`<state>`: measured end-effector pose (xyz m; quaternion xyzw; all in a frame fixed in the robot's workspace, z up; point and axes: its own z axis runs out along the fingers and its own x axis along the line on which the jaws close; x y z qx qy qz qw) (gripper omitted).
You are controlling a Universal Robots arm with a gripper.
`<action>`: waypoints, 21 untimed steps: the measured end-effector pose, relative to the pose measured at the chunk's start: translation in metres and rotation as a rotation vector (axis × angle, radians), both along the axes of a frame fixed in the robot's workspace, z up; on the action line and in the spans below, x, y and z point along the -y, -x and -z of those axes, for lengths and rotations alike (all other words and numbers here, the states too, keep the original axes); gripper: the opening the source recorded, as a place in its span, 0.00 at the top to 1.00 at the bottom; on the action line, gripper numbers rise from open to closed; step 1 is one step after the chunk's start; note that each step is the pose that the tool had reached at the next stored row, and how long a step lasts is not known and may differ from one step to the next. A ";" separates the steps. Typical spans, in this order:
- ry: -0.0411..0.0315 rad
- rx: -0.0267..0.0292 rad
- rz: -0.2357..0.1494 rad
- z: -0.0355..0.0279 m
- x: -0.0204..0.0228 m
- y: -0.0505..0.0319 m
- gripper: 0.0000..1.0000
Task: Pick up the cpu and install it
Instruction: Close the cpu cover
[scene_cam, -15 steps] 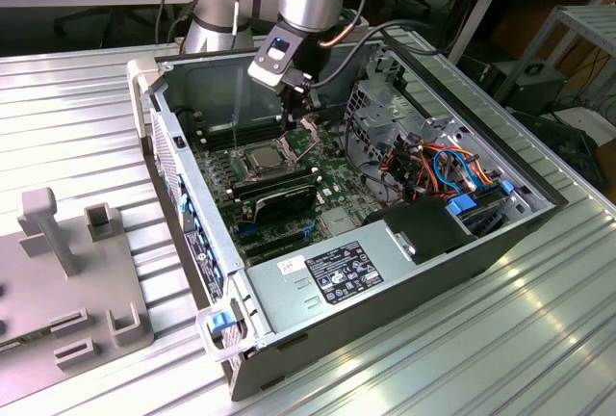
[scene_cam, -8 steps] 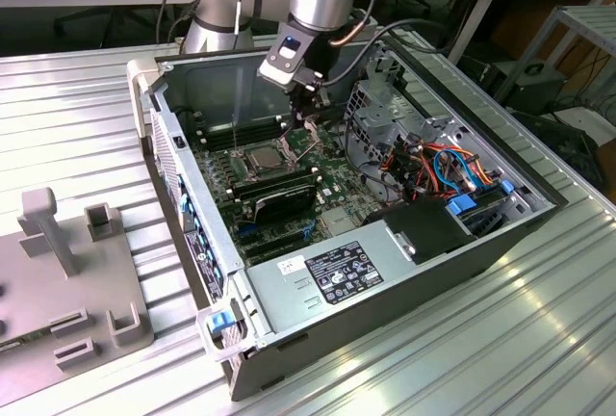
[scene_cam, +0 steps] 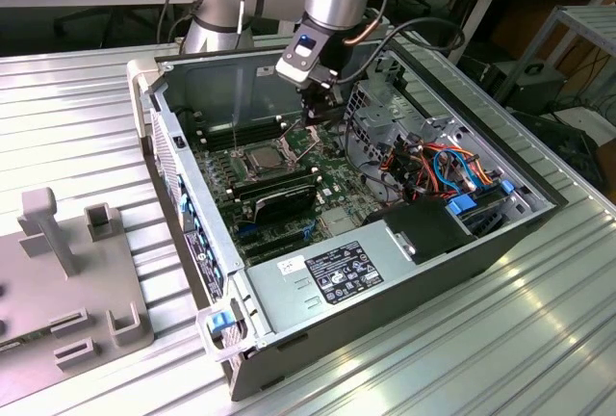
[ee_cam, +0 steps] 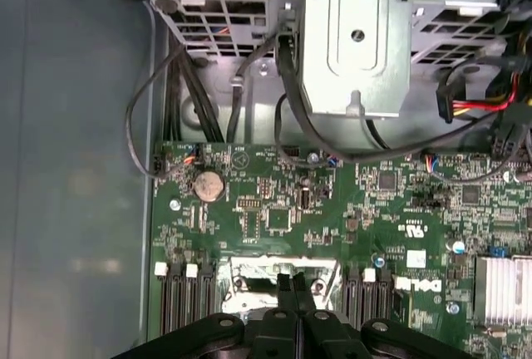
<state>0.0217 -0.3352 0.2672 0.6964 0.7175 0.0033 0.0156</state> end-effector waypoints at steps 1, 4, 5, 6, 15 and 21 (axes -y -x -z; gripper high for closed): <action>0.0000 0.0000 0.000 0.0000 0.0000 -0.0015 0.89; 0.0001 0.0000 0.000 0.0000 0.0000 -0.0079 0.89; 0.0000 0.0000 0.000 0.0000 0.0000 -0.0095 0.89; 0.0001 0.0000 0.000 0.0000 0.0000 -0.0115 0.89; 0.0000 0.0000 0.000 0.0000 0.0000 -0.0254 0.89; 0.0003 -0.0001 0.000 0.0000 0.0001 -0.0266 0.89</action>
